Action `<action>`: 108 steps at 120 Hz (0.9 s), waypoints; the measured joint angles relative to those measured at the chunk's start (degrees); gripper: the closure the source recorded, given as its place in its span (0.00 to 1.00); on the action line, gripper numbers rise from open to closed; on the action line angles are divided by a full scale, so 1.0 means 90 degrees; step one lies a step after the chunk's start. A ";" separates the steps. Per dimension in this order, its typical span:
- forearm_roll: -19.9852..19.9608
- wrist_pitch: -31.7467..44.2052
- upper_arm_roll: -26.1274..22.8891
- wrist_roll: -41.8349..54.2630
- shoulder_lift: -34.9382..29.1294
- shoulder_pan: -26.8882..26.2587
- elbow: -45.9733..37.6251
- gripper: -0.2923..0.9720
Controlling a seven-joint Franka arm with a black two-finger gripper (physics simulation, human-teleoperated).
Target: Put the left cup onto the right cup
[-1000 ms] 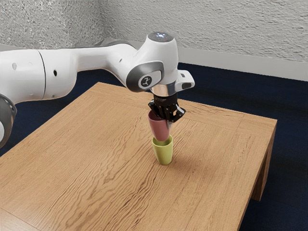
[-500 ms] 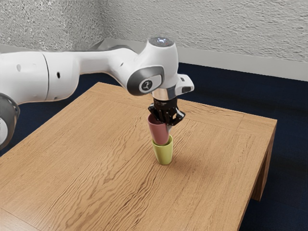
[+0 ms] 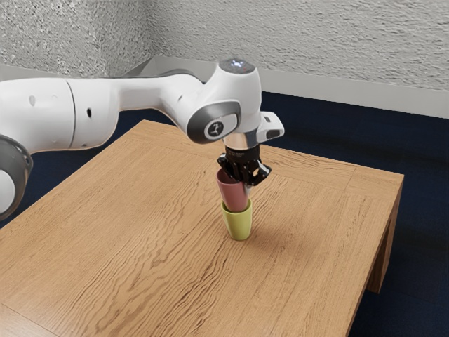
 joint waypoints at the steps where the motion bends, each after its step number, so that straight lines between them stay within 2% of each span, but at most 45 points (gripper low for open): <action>1: -0.0001 0.0001 0.0000 0.0000 0.0003 0.0000 0.0000 0.78; 20: -0.0008 0.0012 0.0008 0.0003 0.0026 -0.0001 0.0000 0.58; 38: -0.0011 0.0018 0.0018 0.0007 0.0029 0.0001 0.0000 0.46; 108: -0.0015 0.0023 0.0020 0.0022 0.0024 0.0000 0.0009 0.28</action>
